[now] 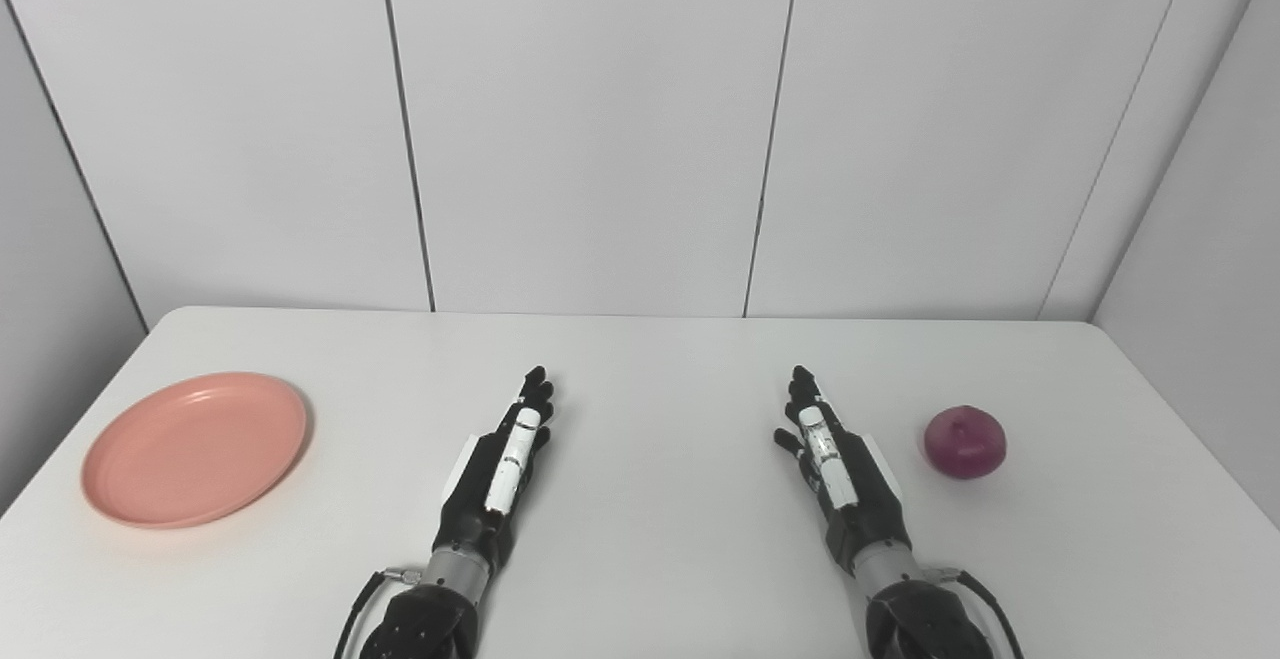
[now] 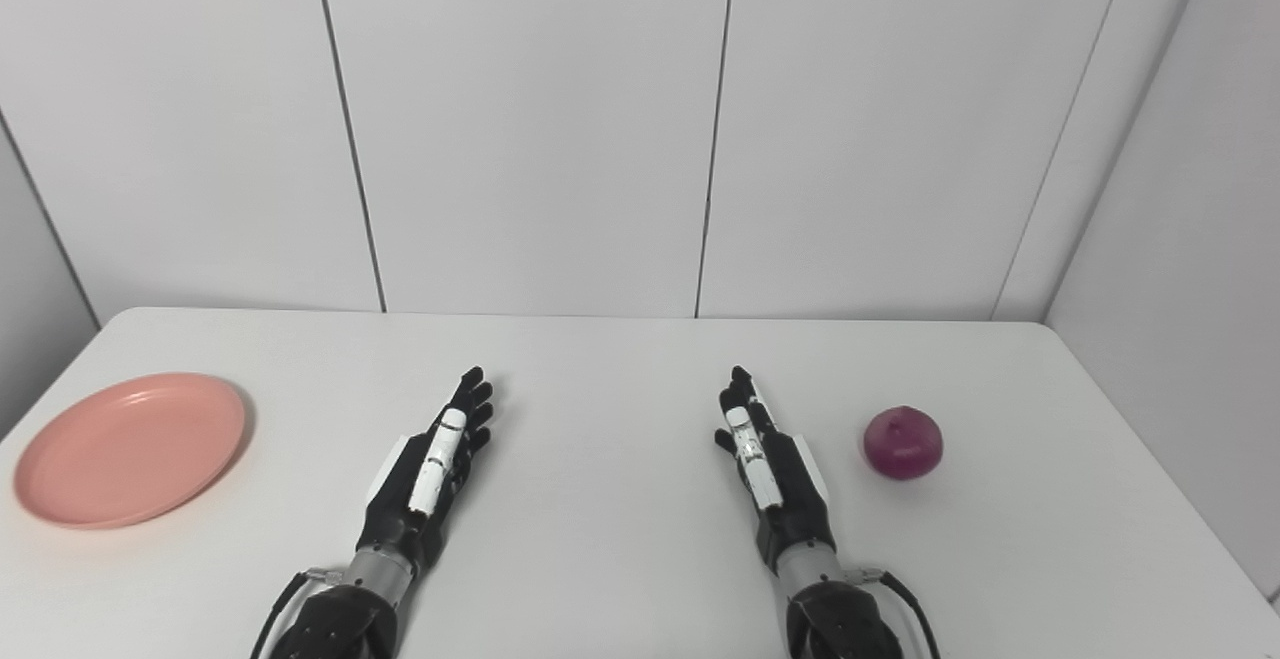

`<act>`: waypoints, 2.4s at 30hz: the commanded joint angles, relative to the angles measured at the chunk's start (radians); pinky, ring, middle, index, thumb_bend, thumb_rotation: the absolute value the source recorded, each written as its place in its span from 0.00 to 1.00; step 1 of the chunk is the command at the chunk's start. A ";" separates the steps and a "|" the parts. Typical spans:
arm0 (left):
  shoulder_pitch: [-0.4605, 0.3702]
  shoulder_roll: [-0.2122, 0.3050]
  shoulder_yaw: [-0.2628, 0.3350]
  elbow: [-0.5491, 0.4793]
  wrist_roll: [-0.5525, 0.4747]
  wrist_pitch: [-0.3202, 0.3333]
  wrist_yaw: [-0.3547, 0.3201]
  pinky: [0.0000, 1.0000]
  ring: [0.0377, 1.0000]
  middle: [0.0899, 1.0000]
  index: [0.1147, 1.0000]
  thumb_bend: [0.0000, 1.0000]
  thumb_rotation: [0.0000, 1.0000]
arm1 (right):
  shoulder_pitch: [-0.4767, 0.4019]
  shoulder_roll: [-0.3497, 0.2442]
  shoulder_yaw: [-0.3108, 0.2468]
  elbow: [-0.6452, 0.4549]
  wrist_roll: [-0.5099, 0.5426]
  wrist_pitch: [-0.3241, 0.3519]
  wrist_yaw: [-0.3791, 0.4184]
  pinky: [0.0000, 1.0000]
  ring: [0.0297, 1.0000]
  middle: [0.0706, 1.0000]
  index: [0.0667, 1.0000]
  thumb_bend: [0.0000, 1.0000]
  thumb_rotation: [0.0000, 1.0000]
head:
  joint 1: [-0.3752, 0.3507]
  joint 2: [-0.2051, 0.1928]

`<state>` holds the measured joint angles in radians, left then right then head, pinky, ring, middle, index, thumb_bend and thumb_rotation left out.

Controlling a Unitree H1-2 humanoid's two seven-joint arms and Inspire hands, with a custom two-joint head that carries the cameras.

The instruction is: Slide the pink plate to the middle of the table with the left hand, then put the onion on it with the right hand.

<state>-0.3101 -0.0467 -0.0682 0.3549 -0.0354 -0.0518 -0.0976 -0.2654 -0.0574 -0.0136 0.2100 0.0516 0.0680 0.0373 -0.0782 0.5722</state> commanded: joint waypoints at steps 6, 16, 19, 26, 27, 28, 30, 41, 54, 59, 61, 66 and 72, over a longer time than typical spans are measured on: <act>-0.006 0.002 0.017 0.051 -0.002 -0.046 0.004 1.00 1.00 1.00 1.00 0.47 1.00 | -0.015 0.007 0.001 -0.011 -0.004 -0.004 -0.005 1.00 1.00 1.00 1.00 0.57 0.93 | 0.002 0.001; -0.009 0.006 0.022 0.055 -0.002 -0.049 0.000 1.00 1.00 1.00 1.00 0.48 1.00 | -0.014 0.014 -0.003 -0.015 -0.009 0.004 -0.017 1.00 1.00 1.00 1.00 0.57 0.92 | 0.000 0.000; -0.008 0.006 0.022 0.055 -0.001 -0.050 -0.002 1.00 1.00 1.00 1.00 0.48 1.00 | -0.014 0.015 -0.004 -0.015 -0.008 0.000 -0.017 1.00 1.00 1.00 1.00 0.55 0.92 | 0.000 0.000; -0.006 0.006 0.022 0.049 -0.002 -0.044 -0.002 1.00 0.99 1.00 1.00 0.48 1.00 | -0.016 0.014 -0.006 -0.010 -0.010 -0.002 -0.017 1.00 1.00 1.00 1.00 0.55 0.92 | 0.001 0.000; -0.006 0.006 0.022 0.050 -0.001 -0.045 -0.002 1.00 0.99 1.00 1.00 0.48 1.00 | -0.015 0.015 -0.006 -0.012 -0.007 -0.004 -0.015 1.00 1.00 1.00 1.00 0.55 0.92 | 0.001 0.000; -0.006 0.006 0.021 0.050 -0.001 -0.045 -0.002 1.00 0.99 1.00 1.00 0.48 1.00 | -0.014 0.015 -0.007 -0.014 -0.005 -0.005 -0.014 1.00 1.00 1.00 1.00 0.53 0.91 | 0.001 0.000; -0.006 0.004 0.020 0.050 -0.001 -0.044 -0.002 1.00 1.00 1.00 1.00 0.47 1.00 | -0.014 0.014 -0.009 -0.012 0.003 -0.006 -0.008 1.00 1.00 1.00 1.00 0.54 0.91 | 0.033 -0.005; 0.004 -0.037 -0.021 0.043 0.063 -0.035 0.047 1.00 1.00 1.00 0.99 0.51 1.00 | -0.002 -0.054 -0.028 0.021 0.061 -0.033 0.066 1.00 1.00 1.00 1.00 0.54 0.93 | 0.262 -0.062; -0.008 -0.101 -0.033 0.057 0.090 0.019 0.118 1.00 1.00 1.00 1.00 0.48 1.00 | -0.011 -0.089 -0.065 0.117 0.101 -0.128 0.119 1.00 1.00 1.00 1.00 0.50 0.93 | 0.400 -0.127; -0.019 -0.110 -0.034 0.095 0.086 -0.013 0.114 1.00 1.00 1.00 0.99 0.49 1.00 | -0.012 -0.093 -0.075 0.121 0.104 -0.114 0.115 1.00 1.00 1.00 1.00 0.48 0.93 | 0.453 -0.158; -0.025 -0.115 -0.033 0.112 0.083 -0.021 0.113 1.00 1.00 1.00 0.99 0.49 1.00 | -0.011 -0.093 -0.081 0.118 0.111 -0.109 0.116 1.00 1.00 1.00 1.00 0.49 0.90 | 0.472 -0.169; -0.040 -0.119 -0.035 0.158 0.089 -0.053 0.119 1.00 1.00 1.00 1.00 0.47 1.00 | -0.001 -0.097 -0.080 0.071 0.113 -0.056 0.119 1.00 1.00 1.00 1.00 0.53 0.88 | 0.495 -0.185; -0.046 -0.117 -0.037 0.184 0.090 -0.075 0.120 1.00 1.00 1.00 0.99 0.49 1.00 | 0.008 -0.089 -0.086 0.034 0.130 -0.015 0.108 1.00 0.99 0.98 0.98 0.56 0.84 | 0.488 -0.195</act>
<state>-0.3833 -0.1398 -0.0888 0.4974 0.0525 -0.1076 0.0284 -0.2596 -0.1328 -0.0854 0.2635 0.1808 0.0158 0.1585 0.4111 0.3758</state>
